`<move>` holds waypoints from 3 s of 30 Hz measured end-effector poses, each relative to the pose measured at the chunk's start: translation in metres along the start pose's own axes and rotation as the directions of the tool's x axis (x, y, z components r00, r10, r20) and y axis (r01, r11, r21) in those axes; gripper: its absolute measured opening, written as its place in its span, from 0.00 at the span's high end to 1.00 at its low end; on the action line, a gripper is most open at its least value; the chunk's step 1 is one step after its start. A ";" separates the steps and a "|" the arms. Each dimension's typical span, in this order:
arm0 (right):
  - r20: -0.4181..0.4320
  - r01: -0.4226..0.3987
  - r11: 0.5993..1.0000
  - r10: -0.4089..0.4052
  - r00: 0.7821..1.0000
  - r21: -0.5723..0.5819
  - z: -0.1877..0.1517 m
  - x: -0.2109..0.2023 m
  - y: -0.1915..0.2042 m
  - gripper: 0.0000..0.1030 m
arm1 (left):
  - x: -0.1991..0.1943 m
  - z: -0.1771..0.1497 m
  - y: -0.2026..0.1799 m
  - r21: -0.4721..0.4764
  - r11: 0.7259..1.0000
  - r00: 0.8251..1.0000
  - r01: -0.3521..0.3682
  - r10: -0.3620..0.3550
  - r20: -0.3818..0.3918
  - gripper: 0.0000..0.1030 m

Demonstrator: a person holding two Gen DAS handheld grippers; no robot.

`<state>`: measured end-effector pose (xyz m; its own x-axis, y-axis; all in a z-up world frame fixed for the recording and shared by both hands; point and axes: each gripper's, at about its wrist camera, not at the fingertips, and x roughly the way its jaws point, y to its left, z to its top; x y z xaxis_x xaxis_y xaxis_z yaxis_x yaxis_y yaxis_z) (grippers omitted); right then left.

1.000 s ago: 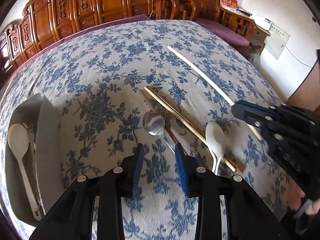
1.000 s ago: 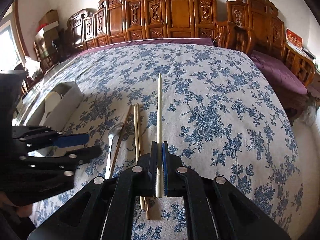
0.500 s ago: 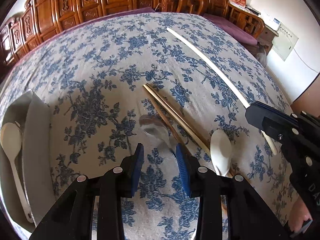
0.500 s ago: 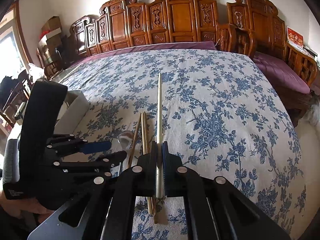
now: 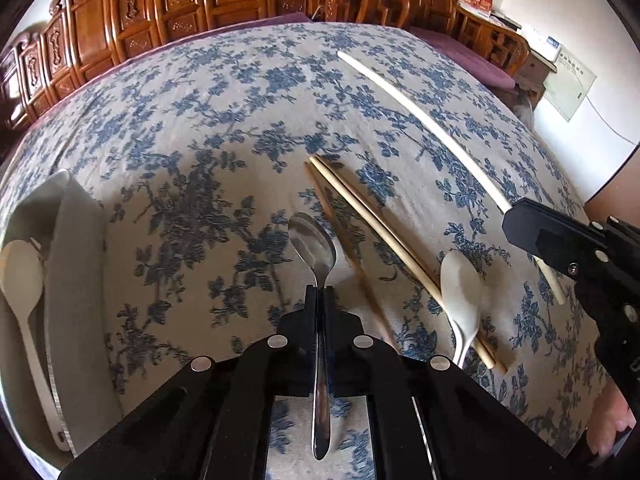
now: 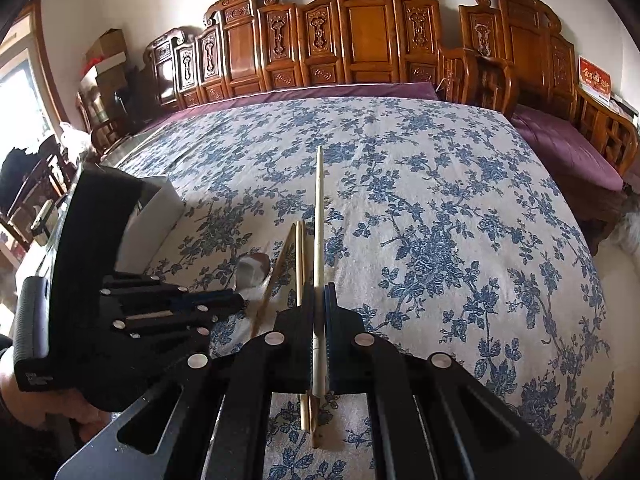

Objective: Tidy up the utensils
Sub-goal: 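Grasp the metal spoon with the left gripper while the right gripper holds the chopsticks, then carry the metal spoon with the left gripper into the grey tray and open, then lower the chopsticks into the grey tray and open the right gripper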

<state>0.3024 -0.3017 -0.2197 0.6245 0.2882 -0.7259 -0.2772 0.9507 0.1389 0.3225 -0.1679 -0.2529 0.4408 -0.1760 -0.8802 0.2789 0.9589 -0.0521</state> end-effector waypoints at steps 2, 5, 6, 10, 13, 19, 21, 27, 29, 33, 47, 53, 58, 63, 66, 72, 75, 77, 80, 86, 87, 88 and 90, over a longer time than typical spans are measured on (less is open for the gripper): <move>-0.001 -0.002 1.000 0.002 1.000 -0.003 0.000 0.001 0.002 0.94 | -0.006 0.000 0.002 0.006 1.000 1.000 -0.009 0.009 0.012 0.98; 0.001 -0.007 1.000 0.007 1.000 -0.017 0.000 0.000 0.008 0.94 | -0.020 0.001 0.007 0.013 1.000 0.999 -0.018 0.017 0.035 0.98; 0.002 -0.008 1.000 0.008 1.000 -0.022 0.001 0.000 0.010 0.94 | -0.024 0.002 0.008 0.019 1.000 0.999 -0.024 0.023 0.044 0.98; 0.012 -0.007 0.999 0.008 1.000 -0.050 0.001 -0.003 0.022 0.94 | -0.041 0.005 0.011 0.036 0.998 0.996 -0.044 0.041 0.077 0.98; 0.023 -0.014 0.998 0.016 1.000 -0.063 0.001 -0.007 0.031 0.94 | -0.051 0.007 0.016 0.035 0.998 0.995 -0.051 0.048 0.092 0.98; 0.021 -0.024 0.995 0.026 0.999 -0.092 -0.001 -0.009 0.045 0.94 | -0.069 0.004 0.032 0.024 0.997 0.992 -0.071 0.068 0.110 0.98; 0.021 -0.028 0.995 0.030 0.999 -0.097 -0.001 -0.009 0.049 0.94 | -0.074 0.002 0.038 0.018 0.997 0.991 -0.076 0.074 0.114 0.98; 0.026 -0.047 0.993 0.050 0.998 -0.108 -0.002 -0.013 0.061 0.94 | -0.088 -0.006 0.060 -0.003 0.996 0.988 -0.094 0.094 0.124 0.98; 0.026 -0.051 0.991 0.055 0.998 -0.120 -0.003 -0.014 0.067 0.94 | -0.094 -0.008 0.069 -0.011 0.995 0.986 -0.104 0.104 0.130 0.98; 0.028 -0.059 0.988 0.063 0.998 -0.145 -0.004 -0.017 0.079 0.94 | -0.101 -0.010 0.085 -0.029 0.993 0.983 -0.119 0.121 0.134 0.98; 0.025 -0.114 0.983 0.118 0.993 -0.147 -0.004 -0.013 0.098 0.94 | -0.100 -0.014 0.146 -0.077 0.981 0.976 -0.180 0.188 0.108 0.97; 0.025 -0.117 0.980 0.123 0.992 -0.161 -0.003 -0.012 0.106 0.94 | -0.087 -0.016 0.164 -0.095 0.978 0.977 -0.186 0.194 0.086 0.97; 0.019 -0.109 0.980 0.114 0.993 -0.168 -0.004 -0.008 0.108 0.94 | -0.072 -0.019 0.174 -0.109 0.979 0.981 -0.173 0.181 0.069 0.98; 0.016 -0.106 0.981 0.110 0.994 -0.163 -0.002 -0.004 0.109 0.94 | -0.066 -0.021 0.179 -0.111 0.981 0.984 -0.158 0.165 0.063 0.98; 0.017 -0.109 0.981 0.113 0.993 -0.160 0.000 -0.004 0.111 0.94 | -0.070 -0.024 0.180 -0.110 0.981 0.982 -0.161 0.170 0.078 0.98; 0.026 -0.130 0.978 0.136 0.990 -0.162 0.002 -0.012 0.123 0.94 | -0.090 -0.035 0.184 -0.118 0.981 0.979 -0.157 0.170 0.110 0.98; 0.026 -0.158 0.975 0.164 0.986 -0.156 0.004 -0.013 0.133 0.94 | -0.101 -0.041 0.185 -0.118 0.981 0.978 -0.157 0.171 0.123 0.98; 0.027 -0.174 0.973 0.180 0.983 -0.151 0.006 -0.013 0.141 0.94 | -0.107 -0.044 0.188 -0.122 0.980 0.976 -0.158 0.174 0.131 0.98; 0.023 -0.194 0.971 0.199 0.980 -0.143 0.010 -0.010 0.156 0.94 | -0.114 -0.047 0.193 -0.144 0.979 0.976 -0.147 0.166 0.138 0.98; -0.006 -0.199 0.970 0.200 0.980 -0.139 0.015 0.007 0.190 0.94 | -0.123 -0.052 0.200 -0.161 0.974 0.971 -0.158 0.183 0.154 0.76; -0.012 -0.204 0.969 0.204 0.979 -0.139 0.015 0.012 0.196 0.94 | -0.124 -0.051 0.202 -0.163 0.974 0.970 -0.160 0.185 0.157 0.74; -0.017 -0.207 0.968 0.207 0.978 -0.140 0.015 0.015 0.200 0.94 | -0.125 -0.051 0.204 -0.168 0.972 0.968 -0.164 0.191 0.162 0.70; -0.031 -0.214 0.967 0.212 0.977 -0.141 0.017 0.023 0.211 0.94 | -0.127 -0.050 0.207 -0.180 0.969 0.966 -0.168 0.199 0.168 0.66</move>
<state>0.2706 -0.0927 -0.1962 0.5290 0.4792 -0.7004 -0.5046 0.8412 0.1944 0.2816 0.0644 -0.1758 0.6243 -0.0169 -0.7810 0.0425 0.9990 0.0124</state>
